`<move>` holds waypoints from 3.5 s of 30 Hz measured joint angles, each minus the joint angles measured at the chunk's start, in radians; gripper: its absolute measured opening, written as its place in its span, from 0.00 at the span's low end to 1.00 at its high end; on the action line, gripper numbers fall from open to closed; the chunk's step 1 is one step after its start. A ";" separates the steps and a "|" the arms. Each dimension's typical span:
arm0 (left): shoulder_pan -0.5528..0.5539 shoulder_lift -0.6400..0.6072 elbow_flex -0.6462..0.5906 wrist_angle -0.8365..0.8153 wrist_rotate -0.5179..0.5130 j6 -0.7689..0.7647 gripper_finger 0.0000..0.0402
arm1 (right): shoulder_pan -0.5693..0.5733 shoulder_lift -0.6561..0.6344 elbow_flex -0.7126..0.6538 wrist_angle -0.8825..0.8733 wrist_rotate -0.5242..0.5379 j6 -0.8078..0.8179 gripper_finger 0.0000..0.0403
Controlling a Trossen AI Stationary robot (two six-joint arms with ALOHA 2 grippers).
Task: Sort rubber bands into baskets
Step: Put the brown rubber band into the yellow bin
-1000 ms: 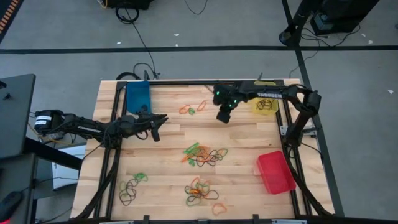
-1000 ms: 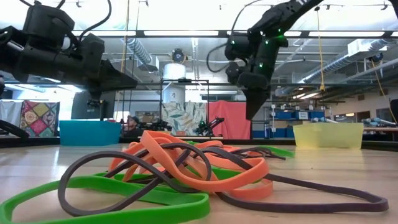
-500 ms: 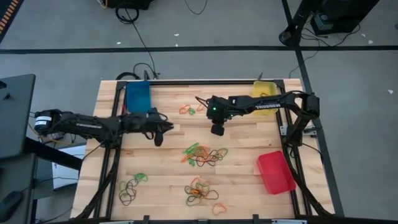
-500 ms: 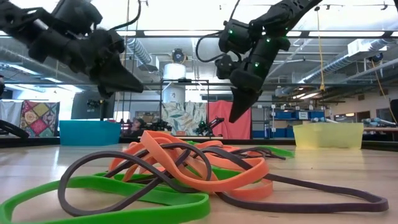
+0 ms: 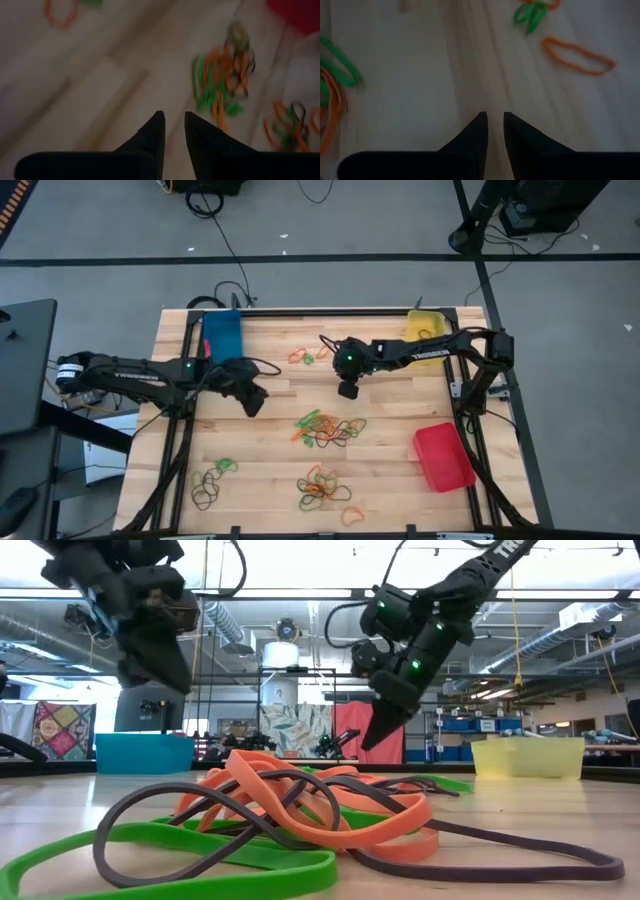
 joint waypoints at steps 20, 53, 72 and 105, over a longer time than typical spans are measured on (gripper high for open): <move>-0.668 0.020 -0.002 -0.182 0.013 -0.816 0.19 | 0.035 -0.001 -0.144 0.161 0.055 0.030 0.18; -1.054 0.417 0.002 -0.182 0.040 -0.945 0.19 | 0.046 -0.001 -0.160 0.275 0.042 -0.004 0.18; -1.010 0.299 0.138 -0.428 0.029 -0.948 0.01 | 0.047 -0.001 -0.160 0.272 0.041 -0.004 0.18; -0.131 0.064 0.343 -1.074 -0.622 -0.767 0.01 | 0.050 -0.001 -0.160 0.279 -0.004 -0.003 0.18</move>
